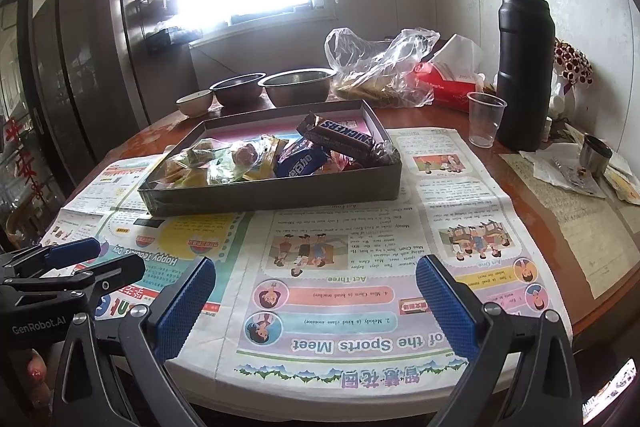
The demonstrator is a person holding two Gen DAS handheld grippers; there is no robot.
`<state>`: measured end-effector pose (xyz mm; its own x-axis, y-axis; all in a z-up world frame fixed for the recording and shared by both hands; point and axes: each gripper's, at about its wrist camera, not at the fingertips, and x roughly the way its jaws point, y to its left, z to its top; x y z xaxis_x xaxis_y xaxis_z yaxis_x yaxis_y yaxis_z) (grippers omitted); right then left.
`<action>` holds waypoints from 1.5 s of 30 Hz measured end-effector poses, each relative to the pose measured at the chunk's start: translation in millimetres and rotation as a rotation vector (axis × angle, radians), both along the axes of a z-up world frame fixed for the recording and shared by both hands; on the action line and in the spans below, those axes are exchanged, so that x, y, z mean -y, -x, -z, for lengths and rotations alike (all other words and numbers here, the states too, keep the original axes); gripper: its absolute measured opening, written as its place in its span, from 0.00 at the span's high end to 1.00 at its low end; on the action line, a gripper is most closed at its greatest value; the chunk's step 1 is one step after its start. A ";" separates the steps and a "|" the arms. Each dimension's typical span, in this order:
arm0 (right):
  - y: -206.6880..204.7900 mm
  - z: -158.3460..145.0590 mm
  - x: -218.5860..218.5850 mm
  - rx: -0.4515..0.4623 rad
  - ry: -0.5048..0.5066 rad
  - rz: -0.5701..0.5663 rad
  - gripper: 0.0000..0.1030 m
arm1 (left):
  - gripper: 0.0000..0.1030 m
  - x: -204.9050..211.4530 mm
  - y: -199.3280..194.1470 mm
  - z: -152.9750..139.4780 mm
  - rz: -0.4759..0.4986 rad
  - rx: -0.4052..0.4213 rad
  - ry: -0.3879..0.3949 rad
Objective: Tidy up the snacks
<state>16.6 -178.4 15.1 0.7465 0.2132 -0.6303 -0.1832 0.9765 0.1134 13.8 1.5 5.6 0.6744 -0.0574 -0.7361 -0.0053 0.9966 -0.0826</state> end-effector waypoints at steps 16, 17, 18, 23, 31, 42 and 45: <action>0.6 0.6 1.7 -0.010 -0.005 0.001 0.02 | 0.24 -0.4 -1.4 1.6 -0.013 -0.009 -0.006; 0.2 0.7 1.6 -0.011 -0.004 0.000 0.02 | 0.24 -0.5 -1.4 1.6 -0.014 -0.010 -0.005; 0.1 0.9 1.5 -0.012 -0.003 -0.001 0.02 | 0.24 -0.6 -1.3 1.8 -0.015 -0.011 -0.005; -1.4 3.1 0.6 -0.017 -0.003 -0.004 0.02 | 0.24 -0.5 -1.4 2.3 -0.018 -0.011 -0.008; -2.1 4.7 1.5 -0.018 -0.002 -0.004 0.02 | 0.24 -0.7 -3.5 5.5 -0.022 -0.023 -0.016; -5.0 10.0 3.3 -0.035 -0.005 -0.003 0.02 | 0.24 0.4 -4.8 7.7 -0.023 -0.026 -0.022; -5.7 10.6 3.2 -0.034 -0.003 -0.002 0.02 | 0.24 0.5 -4.8 7.8 -0.022 -0.026 -0.022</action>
<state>22.4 -181.6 4.5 0.7239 0.2171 -0.6549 -0.1815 0.9757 0.1229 18.7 1.1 -2.2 0.6559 -0.0260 -0.7544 -0.0294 0.9978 -0.0600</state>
